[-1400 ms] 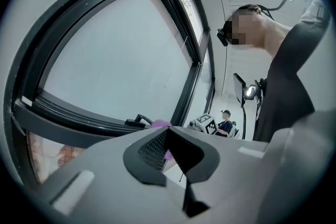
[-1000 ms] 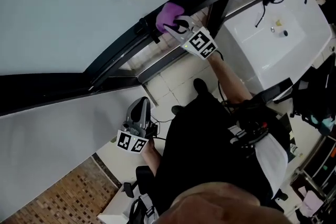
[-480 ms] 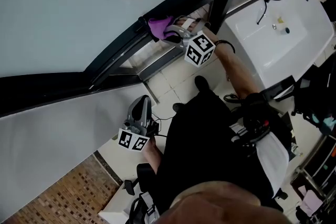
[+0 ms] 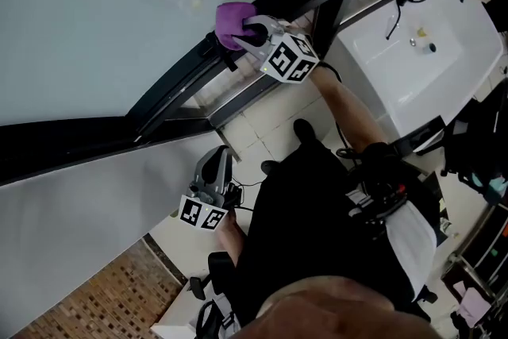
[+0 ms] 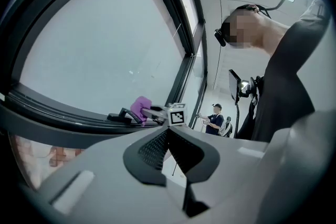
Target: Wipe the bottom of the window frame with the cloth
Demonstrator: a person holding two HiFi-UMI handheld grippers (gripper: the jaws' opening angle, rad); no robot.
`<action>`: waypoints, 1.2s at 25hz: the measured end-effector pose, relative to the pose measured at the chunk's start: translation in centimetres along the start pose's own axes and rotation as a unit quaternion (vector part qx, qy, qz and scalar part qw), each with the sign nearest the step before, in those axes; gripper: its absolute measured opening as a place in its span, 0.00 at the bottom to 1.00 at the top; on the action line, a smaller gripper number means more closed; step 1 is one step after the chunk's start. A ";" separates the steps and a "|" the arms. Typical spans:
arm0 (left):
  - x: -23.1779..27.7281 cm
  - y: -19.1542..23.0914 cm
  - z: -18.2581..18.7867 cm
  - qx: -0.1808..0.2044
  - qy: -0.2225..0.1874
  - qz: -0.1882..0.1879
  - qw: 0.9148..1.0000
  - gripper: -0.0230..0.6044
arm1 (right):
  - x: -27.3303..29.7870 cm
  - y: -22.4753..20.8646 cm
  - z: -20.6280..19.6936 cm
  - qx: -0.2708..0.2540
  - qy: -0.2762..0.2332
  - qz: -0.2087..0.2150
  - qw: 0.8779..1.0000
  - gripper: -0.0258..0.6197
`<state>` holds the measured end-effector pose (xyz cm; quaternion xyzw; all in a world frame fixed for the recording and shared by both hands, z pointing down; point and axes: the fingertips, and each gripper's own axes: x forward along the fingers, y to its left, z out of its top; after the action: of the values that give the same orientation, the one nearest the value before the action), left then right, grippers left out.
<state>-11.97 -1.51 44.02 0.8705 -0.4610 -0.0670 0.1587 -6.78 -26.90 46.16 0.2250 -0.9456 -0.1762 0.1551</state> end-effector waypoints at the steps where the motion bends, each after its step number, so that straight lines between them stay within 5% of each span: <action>1: -0.1 -0.1 0.0 0.000 -0.001 0.004 1.000 0.04 | 1.9 -0.7 -0.4 0.000 0.024 -0.004 1.000 0.14; 4: -0.9 0.0 0.1 -0.003 -0.008 0.022 1.000 0.04 | 6.6 0.0 -2.3 -0.005 0.079 0.018 0.997 0.14; 9: -2.3 1.6 0.2 -0.009 -0.017 0.050 0.999 0.04 | 6.8 0.6 -3.4 -0.034 0.104 0.029 0.994 0.13; 12: -2.3 1.6 0.3 -0.005 -0.021 0.049 0.999 0.04 | 4.8 -2.5 -5.9 -0.083 0.186 -0.036 0.978 0.14; 15: -2.4 1.9 0.1 -0.009 -0.022 0.048 0.999 0.04 | 2.2 -5.8 -6.3 -0.045 0.201 -0.106 0.973 0.14; 20: -1.7 2.3 0.0 -0.015 -0.018 0.037 0.999 0.04 | 6.4 -2.5 -7.0 -0.040 0.231 -0.020 0.972 0.12; 30: 0.3 1.3 0.1 -0.009 -0.006 0.021 1.000 0.04 | 4.4 -5.3 -10.4 -0.078 0.250 -0.038 0.964 0.13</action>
<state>-12.84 -2.49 44.39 0.8588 -0.4793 -0.0736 0.1651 -4.70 -36.18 54.26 0.2851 -0.8510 -0.1930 0.3966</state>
